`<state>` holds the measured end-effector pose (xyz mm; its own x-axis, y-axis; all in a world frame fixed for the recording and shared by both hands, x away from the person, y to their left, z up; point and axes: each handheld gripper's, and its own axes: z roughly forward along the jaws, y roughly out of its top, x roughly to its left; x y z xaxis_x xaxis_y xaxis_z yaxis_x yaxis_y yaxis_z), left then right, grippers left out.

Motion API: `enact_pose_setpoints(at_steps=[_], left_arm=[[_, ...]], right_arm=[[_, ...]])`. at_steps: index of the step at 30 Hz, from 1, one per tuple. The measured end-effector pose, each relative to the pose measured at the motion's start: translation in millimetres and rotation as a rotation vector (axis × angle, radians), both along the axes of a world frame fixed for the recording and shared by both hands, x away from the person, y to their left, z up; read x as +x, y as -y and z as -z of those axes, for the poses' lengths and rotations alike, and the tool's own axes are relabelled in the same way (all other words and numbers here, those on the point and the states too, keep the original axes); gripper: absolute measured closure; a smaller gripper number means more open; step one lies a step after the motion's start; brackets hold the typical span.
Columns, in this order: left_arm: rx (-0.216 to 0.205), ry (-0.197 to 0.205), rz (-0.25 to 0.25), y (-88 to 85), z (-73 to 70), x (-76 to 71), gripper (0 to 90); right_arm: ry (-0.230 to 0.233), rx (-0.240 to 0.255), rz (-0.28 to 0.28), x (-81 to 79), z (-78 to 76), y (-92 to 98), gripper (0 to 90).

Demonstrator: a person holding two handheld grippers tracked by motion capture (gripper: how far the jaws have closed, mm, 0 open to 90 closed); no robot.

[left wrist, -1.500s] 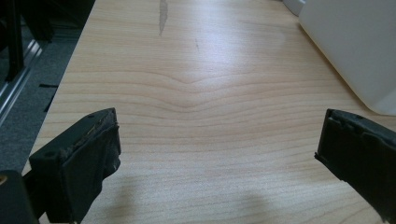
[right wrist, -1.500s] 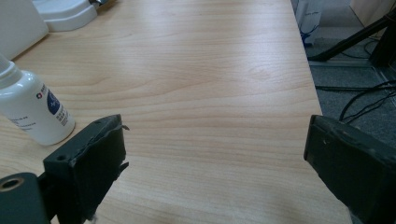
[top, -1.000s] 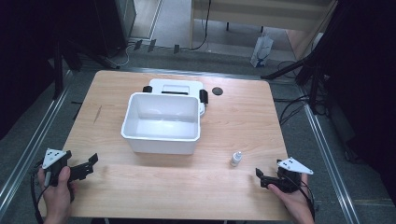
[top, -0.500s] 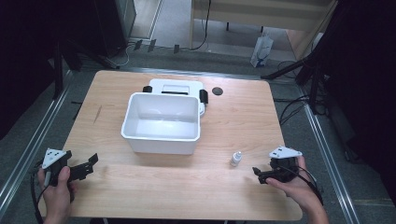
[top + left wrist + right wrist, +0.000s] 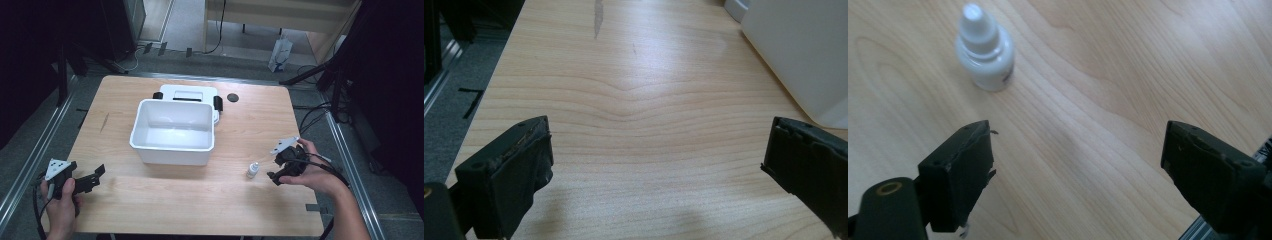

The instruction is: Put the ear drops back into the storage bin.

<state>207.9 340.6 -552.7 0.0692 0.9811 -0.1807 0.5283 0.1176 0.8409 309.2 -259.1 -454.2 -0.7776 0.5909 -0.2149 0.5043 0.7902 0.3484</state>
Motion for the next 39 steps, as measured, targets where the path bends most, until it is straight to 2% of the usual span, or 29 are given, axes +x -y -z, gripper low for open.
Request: enact_pose_setpoints(at_steps=[4,7,12,18,24,28,31,35,39], left_arm=[[-0.001,0.002,0.0,0.1,0.0,-0.1,0.3],[0.001,0.0,0.003,0.3,0.0,-0.3,0.3],[0.002,-0.004,0.002,0.3,-0.1,-0.3,0.3],[0.007,-0.003,0.004,1.1,-0.1,-0.5,0.3],[0.005,-0.003,0.003,1.3,-0.1,-0.4,0.3],[0.004,-0.004,0.002,1.2,-0.1,-0.3,0.3],[0.004,-0.004,0.002,1.2,-0.1,-0.3,0.3],[0.002,-0.004,0.001,1.2,0.0,-0.2,0.3],[0.005,-0.006,0.003,0.9,-0.2,-0.5,0.3]], right_arm=[[-0.078,-0.053,-0.057,8.8,-6.4,-14.5,20.5],[-0.128,-0.123,-0.082,14.1,-7.1,-25.9,23.8],[-0.186,-0.167,-0.126,18.9,-10.0,-46.1,33.6],[-0.19,-0.194,-0.178,21.0,-11.0,-65.3,42.1],[-0.172,-0.217,-0.209,20.3,-8.1,-73.6,51.2],[-0.189,-0.212,-0.215,22.1,-6.3,-75.1,58.6],[-0.202,-0.202,-0.221,23.8,-5.4,-75.9,61.4],[-0.203,-0.212,-0.222,23.9,-2.1,-77.1,65.2],[-0.252,-0.186,-0.212,26.9,-0.4,-76.7,68.4]])
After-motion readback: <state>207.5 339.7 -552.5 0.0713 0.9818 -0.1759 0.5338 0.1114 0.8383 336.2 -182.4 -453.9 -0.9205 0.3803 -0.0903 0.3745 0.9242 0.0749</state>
